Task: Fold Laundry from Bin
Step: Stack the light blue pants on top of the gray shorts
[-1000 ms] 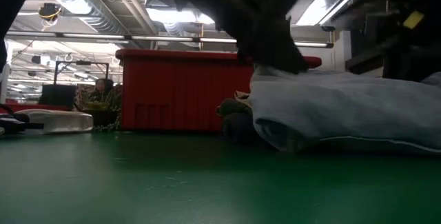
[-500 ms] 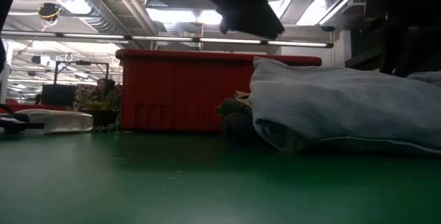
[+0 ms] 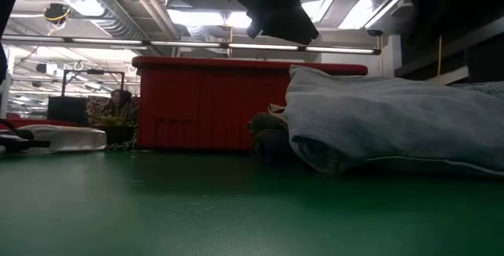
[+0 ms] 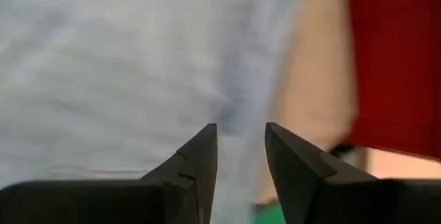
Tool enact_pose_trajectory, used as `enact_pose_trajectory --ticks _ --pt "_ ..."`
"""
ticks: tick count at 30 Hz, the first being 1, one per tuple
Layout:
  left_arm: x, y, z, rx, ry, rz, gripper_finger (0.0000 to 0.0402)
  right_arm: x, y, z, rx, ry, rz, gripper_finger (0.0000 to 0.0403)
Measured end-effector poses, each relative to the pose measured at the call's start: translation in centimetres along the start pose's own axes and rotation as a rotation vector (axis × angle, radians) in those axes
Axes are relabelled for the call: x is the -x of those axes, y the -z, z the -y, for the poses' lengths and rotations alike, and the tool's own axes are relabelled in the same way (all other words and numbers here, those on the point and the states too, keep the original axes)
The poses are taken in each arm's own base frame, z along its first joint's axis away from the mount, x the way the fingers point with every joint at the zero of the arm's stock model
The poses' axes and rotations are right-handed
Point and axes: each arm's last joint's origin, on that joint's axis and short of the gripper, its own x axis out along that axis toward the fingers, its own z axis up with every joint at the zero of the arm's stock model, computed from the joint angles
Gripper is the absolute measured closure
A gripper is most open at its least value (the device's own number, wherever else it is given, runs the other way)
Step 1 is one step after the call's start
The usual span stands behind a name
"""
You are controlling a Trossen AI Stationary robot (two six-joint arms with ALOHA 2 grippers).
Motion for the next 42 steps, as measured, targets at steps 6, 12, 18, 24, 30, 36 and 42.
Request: enact_pose_trajectory --ticks 6,12,18,24,30,36,42 --pt "-0.2 -0.1 -1.1 0.014 -0.022 -0.001 0.0278 1.5 -0.3 3.8 -0.138 0.05 -0.047 0.0279" --pt "-0.3 -0.1 -1.4 -0.03 -0.029 -0.002 0.0278 1.1 -0.2 6.0 -0.248 0.075 -0.072 0.0279" --pt "-0.3 -0.1 -1.4 -0.075 -0.029 -0.003 0.0278 0.7 0.1 6.8 -0.298 0.086 -0.097 0.0279" --pt "-0.3 -0.1 -1.4 -0.089 -0.029 -0.006 0.0278 0.0 0.0 7.1 -0.338 -0.018 -0.124 0.0278" --pt "-0.3 0.0 -1.4 -0.091 -0.029 -0.015 0.0278 -1.7 -0.8 6.8 -0.259 -0.14 -0.189 0.0278" --pt "-0.2 0.1 -1.4 -0.093 -0.029 -0.026 0.0278 -3.7 -1.8 6.4 -0.171 -0.142 -0.276 0.0278" --pt "-0.2 0.2 -1.4 -0.095 -0.029 -0.038 0.0278 -4.7 -2.2 6.0 -0.144 -0.139 -0.335 0.0278"
